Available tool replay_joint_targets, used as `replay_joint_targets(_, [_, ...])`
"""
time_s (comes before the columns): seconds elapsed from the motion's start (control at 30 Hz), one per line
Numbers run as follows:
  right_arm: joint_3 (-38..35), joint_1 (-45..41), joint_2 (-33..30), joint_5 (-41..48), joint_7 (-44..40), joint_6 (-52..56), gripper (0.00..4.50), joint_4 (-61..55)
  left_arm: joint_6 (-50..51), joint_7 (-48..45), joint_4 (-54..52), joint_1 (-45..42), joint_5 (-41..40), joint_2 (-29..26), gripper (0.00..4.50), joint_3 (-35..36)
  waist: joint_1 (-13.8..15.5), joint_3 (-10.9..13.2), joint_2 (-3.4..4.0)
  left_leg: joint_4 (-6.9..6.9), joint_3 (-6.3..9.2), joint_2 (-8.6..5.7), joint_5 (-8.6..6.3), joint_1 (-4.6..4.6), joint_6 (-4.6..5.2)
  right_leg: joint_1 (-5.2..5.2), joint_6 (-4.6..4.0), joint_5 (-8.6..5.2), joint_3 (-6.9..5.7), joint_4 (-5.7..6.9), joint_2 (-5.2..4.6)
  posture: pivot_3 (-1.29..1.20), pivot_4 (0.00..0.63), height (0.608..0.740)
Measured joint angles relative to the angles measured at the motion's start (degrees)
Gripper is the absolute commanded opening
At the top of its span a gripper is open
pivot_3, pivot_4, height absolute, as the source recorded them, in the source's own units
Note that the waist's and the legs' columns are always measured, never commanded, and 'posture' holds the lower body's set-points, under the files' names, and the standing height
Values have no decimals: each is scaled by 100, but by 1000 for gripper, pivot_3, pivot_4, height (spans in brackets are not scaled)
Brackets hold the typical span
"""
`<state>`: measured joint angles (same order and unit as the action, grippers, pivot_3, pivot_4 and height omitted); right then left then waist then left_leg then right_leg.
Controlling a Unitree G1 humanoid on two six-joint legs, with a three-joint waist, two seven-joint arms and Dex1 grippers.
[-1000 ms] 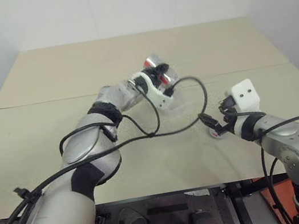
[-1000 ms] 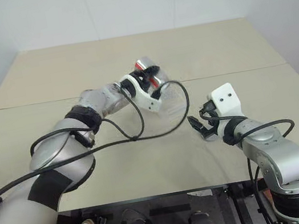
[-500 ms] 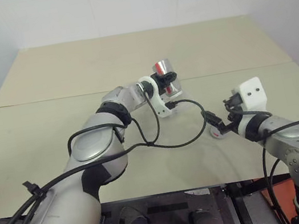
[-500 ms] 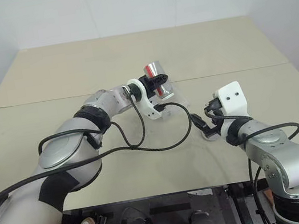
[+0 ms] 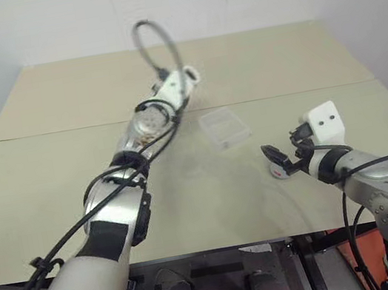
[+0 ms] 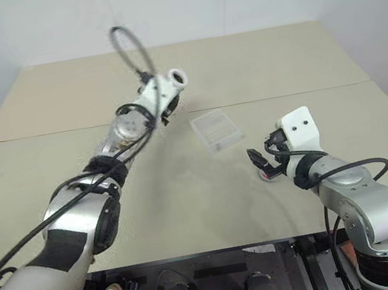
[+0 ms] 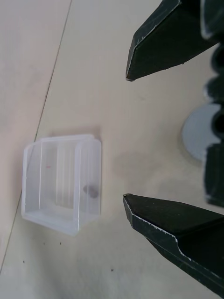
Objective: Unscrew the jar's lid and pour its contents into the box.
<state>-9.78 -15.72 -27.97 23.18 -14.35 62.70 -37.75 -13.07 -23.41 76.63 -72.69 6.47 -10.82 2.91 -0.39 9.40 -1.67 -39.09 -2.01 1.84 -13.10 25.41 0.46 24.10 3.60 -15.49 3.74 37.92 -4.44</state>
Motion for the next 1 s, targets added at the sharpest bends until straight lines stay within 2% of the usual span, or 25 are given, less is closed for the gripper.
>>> replay_joint_targets(0.1, [75, 2, -25, -1, -131, -202, 4483, 7, 525, -702, -741, 595, -880, -61, 1965, 635, -34, -1, 1, -3, 5, -1, 0, 1, 0, -2, 0, 0, 0, 1, -1, 0, 150, 740])
replay_joint_targets(0.2, [137, -9, -78, -45, -197, -374, 4483, 70, 1235, -880, -1912, 1324, -1494, -67, 1965, 965, -47, -2, 3, -8, 12, 1, 0, -2, 0, -4, 0, 0, -1, 8, 0, 0, 150, 740])
replay_joint_targets(0.33, [300, -25, -109, -98, -283, -546, 4483, 296, 2014, -929, -3470, 2232, -1832, -124, 1965, 991, -47, -3, 4, -7, 23, 1, 1, -4, -1, -4, 0, 0, 0, 11, 0, 0, 150, 740])
replay_joint_targets(0.4, [368, -81, -106, -124, -309, -623, 4483, 382, 2180, -906, -3809, 2415, -1935, -150, 1965, 983, -41, -4, 5, -9, 25, 0, 1, -4, -1, -7, 0, 0, -1, 11, -1, 0, 150, 740])
replay_joint_targets(0.57, [504, -140, -108, -188, -389, -836, 4483, 489, 1898, -854, -4189, 2851, -1748, -196, 1965, 700, -22, -6, 5, -9, 22, -2, 1, -8, -1, -13, -1, 0, -1, 7, -2, 0, 150, 740])
replay_joint_targets(0.87, [511, -104, -115, -292, -405, -880, 4483, 504, 1255, -590, -4192, 3252, -1333, -192, 1965, 277, -30, -14, 6, -9, 22, 0, 1, -10, -1, -12, -1, 1, -1, 8, -1, 0, 150, 740])
replay_joint_targets(1.0, [511, -81, -107, -289, -405, -880, 4500, 502, 1160, -475, -4194, 3409, -1325, -192, 3280, 254, -46, -24, 8, -9, 24, 1, 1, -13, 0, -13, -1, 1, 0, 9, 0, 0, 150, 740])
